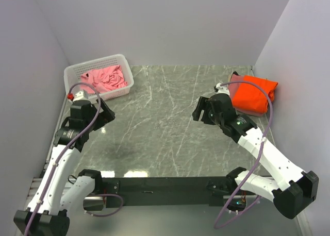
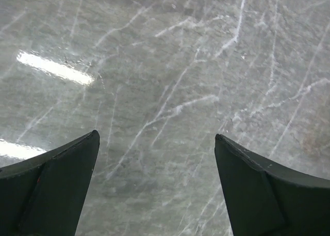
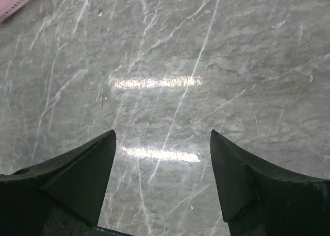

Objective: Fold and stack the t-shirts
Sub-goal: Grab the tshirt from the pile

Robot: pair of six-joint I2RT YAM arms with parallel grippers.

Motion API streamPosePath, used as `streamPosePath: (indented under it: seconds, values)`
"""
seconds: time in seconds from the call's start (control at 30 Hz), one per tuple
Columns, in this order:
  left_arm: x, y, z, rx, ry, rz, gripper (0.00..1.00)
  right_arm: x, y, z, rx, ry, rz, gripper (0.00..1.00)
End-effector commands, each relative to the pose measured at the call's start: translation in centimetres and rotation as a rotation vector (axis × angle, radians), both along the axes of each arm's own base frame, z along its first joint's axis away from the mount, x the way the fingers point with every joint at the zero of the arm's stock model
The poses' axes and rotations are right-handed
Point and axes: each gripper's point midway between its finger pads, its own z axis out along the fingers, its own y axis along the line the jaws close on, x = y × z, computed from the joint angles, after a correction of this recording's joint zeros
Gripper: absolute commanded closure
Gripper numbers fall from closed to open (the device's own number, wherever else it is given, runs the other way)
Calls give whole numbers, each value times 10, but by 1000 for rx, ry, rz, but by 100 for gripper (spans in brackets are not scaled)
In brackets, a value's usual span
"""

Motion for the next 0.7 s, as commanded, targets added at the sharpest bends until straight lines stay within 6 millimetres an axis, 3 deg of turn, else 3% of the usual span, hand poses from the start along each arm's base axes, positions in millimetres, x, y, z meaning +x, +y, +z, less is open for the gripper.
streamPosePath:
  seconds: [0.0, 0.13, 0.27, 0.43, 0.5, 0.53, 0.63, 0.67]
  values:
    - [19, 11, 30, 47, -65, 56, 1, 13, -1, 29, 20, -91, -23, 20]
    - [32, 20, 34, 93, -43, 99, 1, 18, -1, 32, 1, -96, -20, 20]
    - [52, 15, 35, 99, -25, 80, 1, 20, -5, 38, -40, -106, -15, 20]
    - [78, 12, 55, 95, -82, 58, 1, 16, -12, 41, -54, -117, -30, 20]
    - [93, 19, 60, 105, -87, 71, 1, 13, -15, 39, -48, -119, -38, 20]
    - [105, 23, 49, 111, -53, 73, 1, 11, -14, 43, -32, -133, -39, 20]
    - [129, 62, 44, 108, -14, 171, 1, 6, -15, 41, -9, -142, -35, 20]
    - [143, 75, 32, 97, 13, 195, 1, 6, -15, 41, -5, -148, -37, 20]
